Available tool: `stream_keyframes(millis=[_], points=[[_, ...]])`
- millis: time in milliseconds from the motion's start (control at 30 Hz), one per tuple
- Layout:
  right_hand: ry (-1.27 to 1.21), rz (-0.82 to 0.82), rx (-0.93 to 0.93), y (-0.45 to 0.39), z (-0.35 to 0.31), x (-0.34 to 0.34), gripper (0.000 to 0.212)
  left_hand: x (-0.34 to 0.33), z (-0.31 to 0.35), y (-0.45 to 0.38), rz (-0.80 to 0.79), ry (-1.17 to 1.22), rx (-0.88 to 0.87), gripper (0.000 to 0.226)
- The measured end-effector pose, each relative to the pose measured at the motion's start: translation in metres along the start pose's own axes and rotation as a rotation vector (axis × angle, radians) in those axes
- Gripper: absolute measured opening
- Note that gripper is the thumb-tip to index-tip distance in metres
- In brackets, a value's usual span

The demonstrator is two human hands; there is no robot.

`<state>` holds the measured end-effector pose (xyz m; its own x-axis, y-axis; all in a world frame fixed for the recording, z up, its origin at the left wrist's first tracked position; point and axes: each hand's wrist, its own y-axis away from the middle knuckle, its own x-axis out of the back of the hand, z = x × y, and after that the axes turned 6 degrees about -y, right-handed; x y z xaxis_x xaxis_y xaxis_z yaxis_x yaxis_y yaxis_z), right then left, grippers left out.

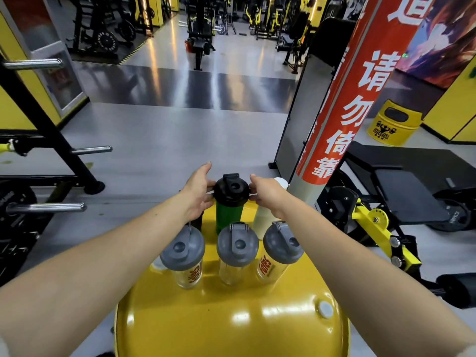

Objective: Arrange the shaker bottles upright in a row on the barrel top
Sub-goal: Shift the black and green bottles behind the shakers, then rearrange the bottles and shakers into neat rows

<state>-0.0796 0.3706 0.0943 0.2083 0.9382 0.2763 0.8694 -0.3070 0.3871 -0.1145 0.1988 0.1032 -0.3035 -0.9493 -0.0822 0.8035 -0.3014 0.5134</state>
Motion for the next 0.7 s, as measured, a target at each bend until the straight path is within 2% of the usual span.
stream_keyframes(millis=[167,367,533,700], points=[[-0.012,0.004,0.002,0.000,0.001,0.002,0.050,0.001,-0.005,0.001,0.035,0.024,-0.002,0.079],[-0.042,-0.006,0.057,-0.004,0.006,-0.001,0.054,-0.005,-0.009,0.005,-0.032,0.038,-0.002,0.076],[-0.077,-0.022,0.065,-0.001,0.008,-0.002,0.030,0.000,-0.006,0.003,-0.017,0.044,-0.005,0.082],[-0.080,-0.019,0.082,-0.002,0.010,-0.001,0.027,0.002,-0.006,0.003,-0.034,0.029,-0.016,0.085]])
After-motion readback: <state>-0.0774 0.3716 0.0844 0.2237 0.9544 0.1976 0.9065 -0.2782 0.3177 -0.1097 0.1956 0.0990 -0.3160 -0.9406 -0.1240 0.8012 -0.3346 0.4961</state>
